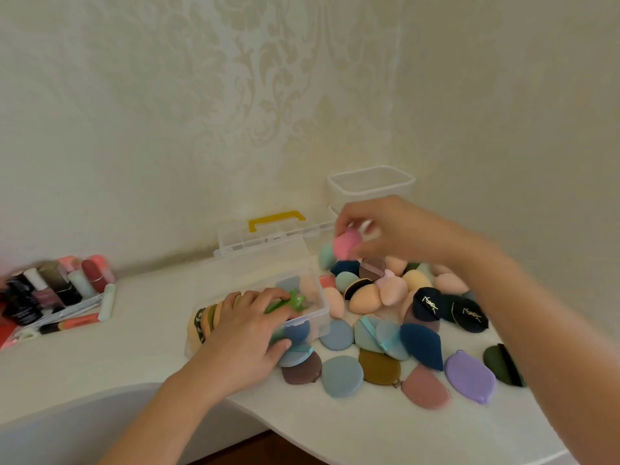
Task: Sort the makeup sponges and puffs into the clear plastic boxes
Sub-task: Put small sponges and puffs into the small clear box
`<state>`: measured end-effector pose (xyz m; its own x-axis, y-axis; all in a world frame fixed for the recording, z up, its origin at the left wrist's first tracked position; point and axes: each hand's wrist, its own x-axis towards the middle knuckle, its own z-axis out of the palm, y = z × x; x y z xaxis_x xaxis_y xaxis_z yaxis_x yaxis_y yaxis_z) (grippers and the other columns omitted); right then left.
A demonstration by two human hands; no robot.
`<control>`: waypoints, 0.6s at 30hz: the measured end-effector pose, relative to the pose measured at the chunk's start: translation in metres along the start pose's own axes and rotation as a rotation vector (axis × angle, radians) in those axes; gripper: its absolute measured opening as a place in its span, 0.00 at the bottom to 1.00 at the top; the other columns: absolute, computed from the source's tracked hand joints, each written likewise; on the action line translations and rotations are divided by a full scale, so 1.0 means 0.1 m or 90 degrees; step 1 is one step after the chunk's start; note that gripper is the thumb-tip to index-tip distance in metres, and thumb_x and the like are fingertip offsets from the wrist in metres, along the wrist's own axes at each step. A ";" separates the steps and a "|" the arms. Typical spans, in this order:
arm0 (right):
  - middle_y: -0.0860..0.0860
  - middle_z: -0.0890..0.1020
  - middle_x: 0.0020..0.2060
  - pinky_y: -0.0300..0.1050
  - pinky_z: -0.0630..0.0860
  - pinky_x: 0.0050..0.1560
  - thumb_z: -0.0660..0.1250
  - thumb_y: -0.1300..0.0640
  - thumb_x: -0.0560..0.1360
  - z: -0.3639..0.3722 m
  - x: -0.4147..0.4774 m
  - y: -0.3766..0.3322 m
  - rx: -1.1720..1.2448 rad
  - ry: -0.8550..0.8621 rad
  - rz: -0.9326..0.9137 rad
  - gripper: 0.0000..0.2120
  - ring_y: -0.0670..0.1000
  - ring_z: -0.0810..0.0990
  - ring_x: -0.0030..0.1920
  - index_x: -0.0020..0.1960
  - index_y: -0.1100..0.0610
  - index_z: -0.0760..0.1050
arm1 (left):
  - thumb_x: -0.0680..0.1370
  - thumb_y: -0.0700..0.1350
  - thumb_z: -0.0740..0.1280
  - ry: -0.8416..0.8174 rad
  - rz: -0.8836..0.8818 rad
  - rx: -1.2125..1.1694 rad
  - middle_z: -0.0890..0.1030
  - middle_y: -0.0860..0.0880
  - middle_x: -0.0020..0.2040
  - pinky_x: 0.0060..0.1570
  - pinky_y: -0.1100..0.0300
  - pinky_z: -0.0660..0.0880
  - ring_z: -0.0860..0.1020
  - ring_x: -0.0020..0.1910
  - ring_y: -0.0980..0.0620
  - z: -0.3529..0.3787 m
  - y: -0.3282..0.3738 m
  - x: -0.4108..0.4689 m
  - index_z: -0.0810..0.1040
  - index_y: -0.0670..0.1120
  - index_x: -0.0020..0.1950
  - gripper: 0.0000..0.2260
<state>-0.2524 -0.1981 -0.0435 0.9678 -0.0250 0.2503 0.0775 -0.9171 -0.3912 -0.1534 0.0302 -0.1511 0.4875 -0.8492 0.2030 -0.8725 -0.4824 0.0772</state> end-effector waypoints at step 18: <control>0.53 0.80 0.39 0.40 0.71 0.37 0.72 0.59 0.70 0.69 0.62 -0.53 -0.270 -0.425 -0.002 0.09 0.51 0.72 0.37 0.50 0.56 0.84 | 0.77 0.59 0.59 -0.005 -0.055 0.017 0.66 0.57 0.69 0.67 0.55 0.54 0.63 0.68 0.51 0.02 0.00 0.03 0.71 0.60 0.65 0.17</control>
<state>-0.1800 -0.1239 -0.0681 0.9174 0.0990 -0.3856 0.1126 -0.9936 0.0129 -0.1517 0.0276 -0.1527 0.5610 -0.8060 0.1888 -0.8262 -0.5592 0.0682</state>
